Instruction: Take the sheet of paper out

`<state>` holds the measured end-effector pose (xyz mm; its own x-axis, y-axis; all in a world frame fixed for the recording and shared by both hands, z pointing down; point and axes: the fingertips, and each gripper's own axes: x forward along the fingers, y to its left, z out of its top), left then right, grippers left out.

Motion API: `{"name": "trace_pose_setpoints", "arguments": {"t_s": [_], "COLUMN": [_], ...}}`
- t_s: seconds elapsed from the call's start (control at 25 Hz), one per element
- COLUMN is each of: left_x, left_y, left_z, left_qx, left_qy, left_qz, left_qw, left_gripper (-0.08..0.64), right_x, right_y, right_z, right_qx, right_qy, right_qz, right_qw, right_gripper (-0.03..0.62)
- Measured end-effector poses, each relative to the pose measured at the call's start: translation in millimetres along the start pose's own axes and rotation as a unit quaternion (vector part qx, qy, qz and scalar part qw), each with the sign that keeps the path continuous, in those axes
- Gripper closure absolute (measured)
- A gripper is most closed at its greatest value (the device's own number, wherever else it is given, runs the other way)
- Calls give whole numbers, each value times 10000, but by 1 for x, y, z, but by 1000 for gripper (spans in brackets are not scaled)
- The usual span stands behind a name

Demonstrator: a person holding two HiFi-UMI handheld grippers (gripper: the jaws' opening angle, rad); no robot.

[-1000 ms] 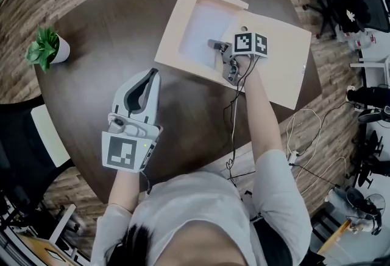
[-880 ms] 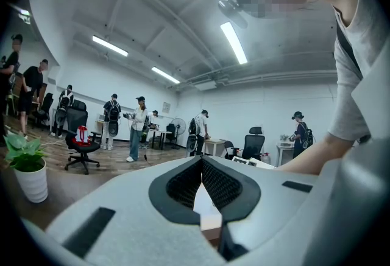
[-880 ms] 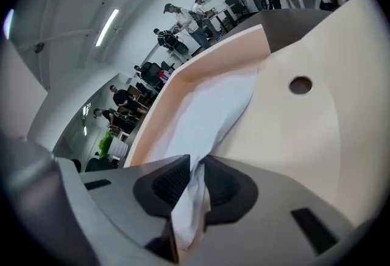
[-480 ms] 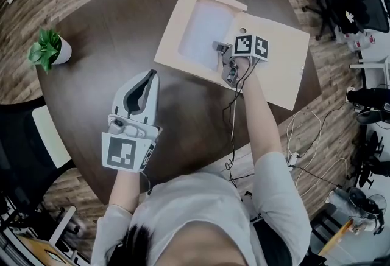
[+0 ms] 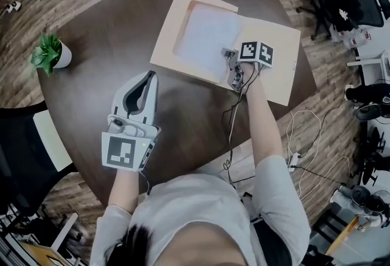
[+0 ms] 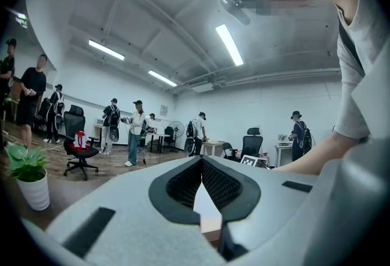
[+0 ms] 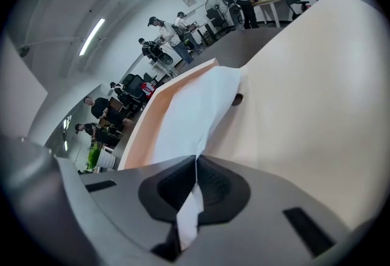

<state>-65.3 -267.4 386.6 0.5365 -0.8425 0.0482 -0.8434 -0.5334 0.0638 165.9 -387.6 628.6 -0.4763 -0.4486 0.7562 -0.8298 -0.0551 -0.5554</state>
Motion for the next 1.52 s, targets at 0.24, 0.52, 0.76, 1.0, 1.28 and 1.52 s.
{"name": "trace_pose_setpoints", "arguments": {"t_s": [0.24, 0.52, 0.76, 1.0, 1.28, 1.52], "left_x": [-2, -7, -14, -24, -35, -46], "left_y": [-15, -26, -37, -47, -61, -72], "left_z": [9, 19, 29, 39, 52, 62], "left_qx": [49, 103, 165, 186, 316, 420], "left_qy": [-51, -127, -208, -307, -418, -509], "left_qz": [-115, -173, -235, -265, -355, -385], "left_qw": [9999, 9997, 9994, 9990, 9980, 9971], "left_gripper": [551, 551, 551, 551, 551, 551], "right_x": [-27, -61, -92, -126, -163, -194], "right_y": [-20, -29, -31, -32, -22, -9], "right_z": [-2, -1, -4, -7, -13, -22], "right_qx": [121, 3, -80, -324, -726, -918], "right_qy": [-244, -590, -916, -1288, -1727, -2021], "right_qz": [-196, -371, -440, -624, -700, -693], "right_qw": [9994, 9976, 9948, 9892, 9798, 9726], "right_gripper": [578, 578, 578, 578, 578, 578]}}
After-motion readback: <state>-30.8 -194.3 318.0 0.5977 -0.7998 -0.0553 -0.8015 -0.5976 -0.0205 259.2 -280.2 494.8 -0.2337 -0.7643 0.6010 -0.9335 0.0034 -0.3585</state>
